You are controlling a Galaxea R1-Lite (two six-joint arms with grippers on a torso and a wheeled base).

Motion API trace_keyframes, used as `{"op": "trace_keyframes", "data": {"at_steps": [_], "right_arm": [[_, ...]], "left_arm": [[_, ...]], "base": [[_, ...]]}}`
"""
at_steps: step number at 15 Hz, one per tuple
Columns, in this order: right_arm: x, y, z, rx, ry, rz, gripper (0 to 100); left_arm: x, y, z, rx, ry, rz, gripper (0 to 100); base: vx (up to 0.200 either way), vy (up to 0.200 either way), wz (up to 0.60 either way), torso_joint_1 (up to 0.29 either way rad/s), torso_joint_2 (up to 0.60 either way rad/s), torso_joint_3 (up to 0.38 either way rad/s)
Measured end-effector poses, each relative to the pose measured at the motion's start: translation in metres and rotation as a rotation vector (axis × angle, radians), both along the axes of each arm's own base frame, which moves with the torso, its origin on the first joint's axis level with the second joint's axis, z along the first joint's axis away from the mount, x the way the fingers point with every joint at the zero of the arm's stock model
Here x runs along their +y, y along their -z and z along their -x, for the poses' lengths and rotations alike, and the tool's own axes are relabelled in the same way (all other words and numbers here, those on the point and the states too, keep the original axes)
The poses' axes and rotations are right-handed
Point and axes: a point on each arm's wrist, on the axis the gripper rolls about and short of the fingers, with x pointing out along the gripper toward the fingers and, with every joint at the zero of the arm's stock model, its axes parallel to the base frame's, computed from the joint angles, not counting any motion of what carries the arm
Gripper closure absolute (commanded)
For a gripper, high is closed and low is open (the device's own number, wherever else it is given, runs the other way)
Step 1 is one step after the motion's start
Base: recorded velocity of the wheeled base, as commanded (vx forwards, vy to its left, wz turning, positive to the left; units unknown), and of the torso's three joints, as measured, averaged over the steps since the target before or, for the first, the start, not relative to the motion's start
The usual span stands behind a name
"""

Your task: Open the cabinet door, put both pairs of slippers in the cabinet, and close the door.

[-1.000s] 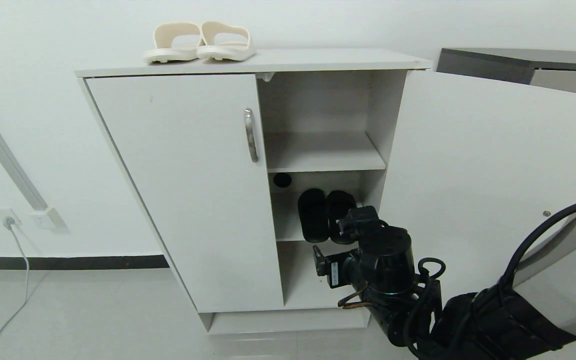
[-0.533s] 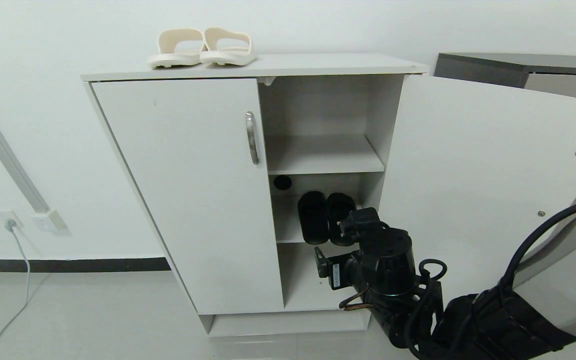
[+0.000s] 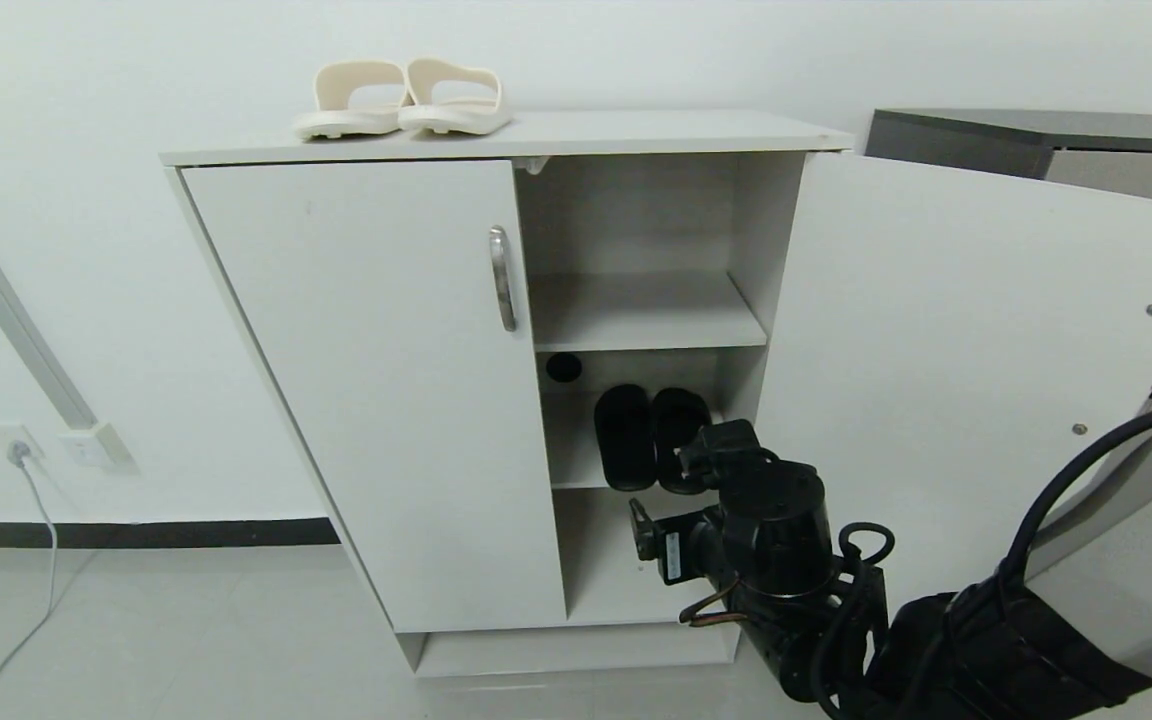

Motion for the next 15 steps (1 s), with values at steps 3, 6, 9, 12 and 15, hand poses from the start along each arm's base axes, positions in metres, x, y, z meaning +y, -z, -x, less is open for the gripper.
{"op": "trace_keyframes", "data": {"at_steps": [3, 6, 9, 12, 15], "right_arm": [[0.0003, 0.0003, 0.0007, 0.001, -0.002, 0.001, 0], [-0.0009, 0.0000, -0.0005, -0.001, 0.003, -0.002, 0], [-0.0006, 0.0006, 0.0005, -0.002, -0.002, -0.005, 0], [-0.0019, 0.0009, 0.0006, -0.007, -0.010, -0.013, 0], [-0.0047, 0.0031, 0.0003, -0.003, -0.020, 0.008, 0]], "left_arm": [[0.0000, 0.0001, 0.0000, 0.001, 0.002, 0.000, 100], [0.0000, 0.0001, 0.0000, 0.001, 0.002, -0.001, 100], [0.0000, 0.0001, 0.0000, 0.001, 0.001, -0.001, 100], [0.0000, 0.0000, 0.0000, 0.000, 0.002, -0.001, 100], [0.0000, 0.0000, 0.0000, 0.000, 0.001, -0.001, 100]], "base": [[0.000, 0.200, 0.00, 0.006, 0.00, 0.002], [0.000, 0.200, 0.00, 0.001, 0.00, 0.005], [0.000, 0.200, 0.00, -0.001, 0.00, 0.005], [0.000, 0.200, 0.00, 0.002, 0.01, 0.002], [0.000, 0.200, 0.00, 0.002, 0.00, 0.004]]}}
